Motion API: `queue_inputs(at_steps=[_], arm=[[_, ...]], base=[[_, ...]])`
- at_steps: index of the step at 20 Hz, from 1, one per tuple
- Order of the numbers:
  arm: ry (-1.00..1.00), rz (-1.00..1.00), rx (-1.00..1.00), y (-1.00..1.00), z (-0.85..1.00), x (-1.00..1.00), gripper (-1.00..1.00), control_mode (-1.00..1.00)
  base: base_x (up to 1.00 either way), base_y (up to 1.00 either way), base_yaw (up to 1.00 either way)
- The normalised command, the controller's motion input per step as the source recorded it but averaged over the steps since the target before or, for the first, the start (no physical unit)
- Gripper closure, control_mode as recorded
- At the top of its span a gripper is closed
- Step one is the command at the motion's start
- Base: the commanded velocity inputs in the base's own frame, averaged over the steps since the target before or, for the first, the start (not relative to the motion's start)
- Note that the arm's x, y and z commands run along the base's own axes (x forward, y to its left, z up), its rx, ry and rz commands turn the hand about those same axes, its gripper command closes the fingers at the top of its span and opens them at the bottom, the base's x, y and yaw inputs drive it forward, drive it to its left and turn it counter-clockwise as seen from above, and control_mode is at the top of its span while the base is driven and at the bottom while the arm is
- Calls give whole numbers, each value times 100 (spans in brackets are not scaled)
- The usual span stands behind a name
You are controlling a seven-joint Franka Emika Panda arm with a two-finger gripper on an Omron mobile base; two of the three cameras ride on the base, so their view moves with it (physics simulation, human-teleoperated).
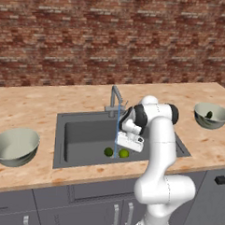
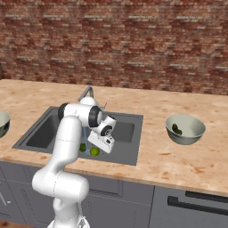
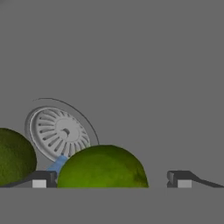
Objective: Pick the limes from the sink and place them in one bowl. Place the squash in the other bowl. Then turn off the sink faucet.
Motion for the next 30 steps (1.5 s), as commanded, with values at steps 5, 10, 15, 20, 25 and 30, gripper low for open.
queue_inputs(at_steps=[5, 10, 15, 20, 25, 30], arm=[[0, 0, 0, 12, 0, -13, -100, -100], [0, 0, 0, 9, 0, -10, -100, -100], [0, 0, 0, 6, -8, 0, -100, -100], [1, 0, 0, 9, -15, 0, 100, -100], [0, 0, 0, 8, -16, 0, 100, -100], [-5, 0, 0, 0, -8, 0, 100, -100]], base=[[0, 0, 0], [0, 0, 0], [0, 0, 0], [0, 0, 0], [0, 0, 0], [0, 0, 0]])
